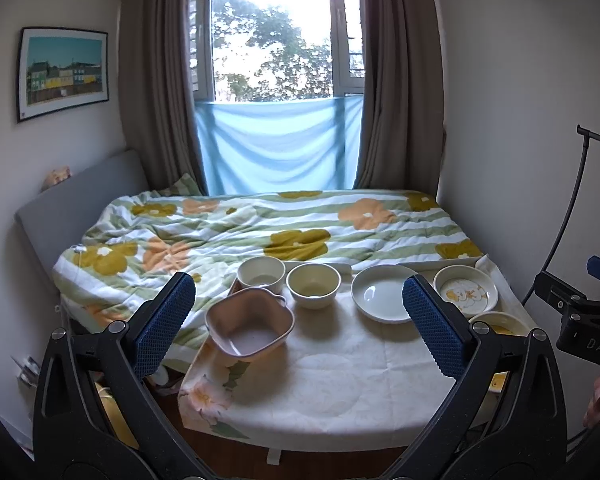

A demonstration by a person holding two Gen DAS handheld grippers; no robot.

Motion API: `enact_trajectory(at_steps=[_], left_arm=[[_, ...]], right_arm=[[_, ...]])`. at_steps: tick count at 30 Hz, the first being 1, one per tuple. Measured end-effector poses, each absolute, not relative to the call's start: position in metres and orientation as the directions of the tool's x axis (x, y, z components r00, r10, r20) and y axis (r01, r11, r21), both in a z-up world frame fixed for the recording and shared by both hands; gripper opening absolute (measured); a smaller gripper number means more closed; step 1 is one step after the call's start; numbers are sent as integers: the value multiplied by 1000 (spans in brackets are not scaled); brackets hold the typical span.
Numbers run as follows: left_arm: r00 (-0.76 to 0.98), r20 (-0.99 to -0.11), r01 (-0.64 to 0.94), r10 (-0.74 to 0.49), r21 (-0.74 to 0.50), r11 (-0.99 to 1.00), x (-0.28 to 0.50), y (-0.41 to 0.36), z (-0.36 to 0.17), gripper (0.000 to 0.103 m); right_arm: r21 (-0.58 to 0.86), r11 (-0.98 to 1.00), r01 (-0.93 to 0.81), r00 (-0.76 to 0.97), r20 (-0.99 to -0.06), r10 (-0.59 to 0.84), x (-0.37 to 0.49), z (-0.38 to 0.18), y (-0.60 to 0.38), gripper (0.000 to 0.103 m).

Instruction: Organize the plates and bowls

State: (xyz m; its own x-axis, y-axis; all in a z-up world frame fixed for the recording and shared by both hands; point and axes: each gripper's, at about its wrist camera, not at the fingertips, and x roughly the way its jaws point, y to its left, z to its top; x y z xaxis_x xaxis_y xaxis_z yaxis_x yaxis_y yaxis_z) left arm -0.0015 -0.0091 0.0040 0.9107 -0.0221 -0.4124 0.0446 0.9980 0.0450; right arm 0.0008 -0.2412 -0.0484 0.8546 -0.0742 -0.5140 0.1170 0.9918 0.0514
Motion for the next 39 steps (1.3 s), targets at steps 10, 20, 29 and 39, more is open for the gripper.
enact_trajectory(at_steps=[10, 20, 29, 39], left_arm=[[911, -411, 46, -24, 44, 998, -2, -11, 5, 103], [909, -415, 48, -27, 41, 998, -1, -13, 4, 103], [908, -418, 53, -34, 35, 998, 0, -14, 5, 103], [908, -418, 54, -35, 34, 998, 0, -14, 5, 103]], right_arm=[[51, 992, 115, 853, -518, -72, 0, -51, -242, 103], [52, 992, 115, 852, -519, -72, 0, -51, -243, 103], [50, 992, 117, 849, -523, -73, 0, -53, -244, 103], [49, 992, 119, 846, -528, -75, -2, -59, -247, 103]])
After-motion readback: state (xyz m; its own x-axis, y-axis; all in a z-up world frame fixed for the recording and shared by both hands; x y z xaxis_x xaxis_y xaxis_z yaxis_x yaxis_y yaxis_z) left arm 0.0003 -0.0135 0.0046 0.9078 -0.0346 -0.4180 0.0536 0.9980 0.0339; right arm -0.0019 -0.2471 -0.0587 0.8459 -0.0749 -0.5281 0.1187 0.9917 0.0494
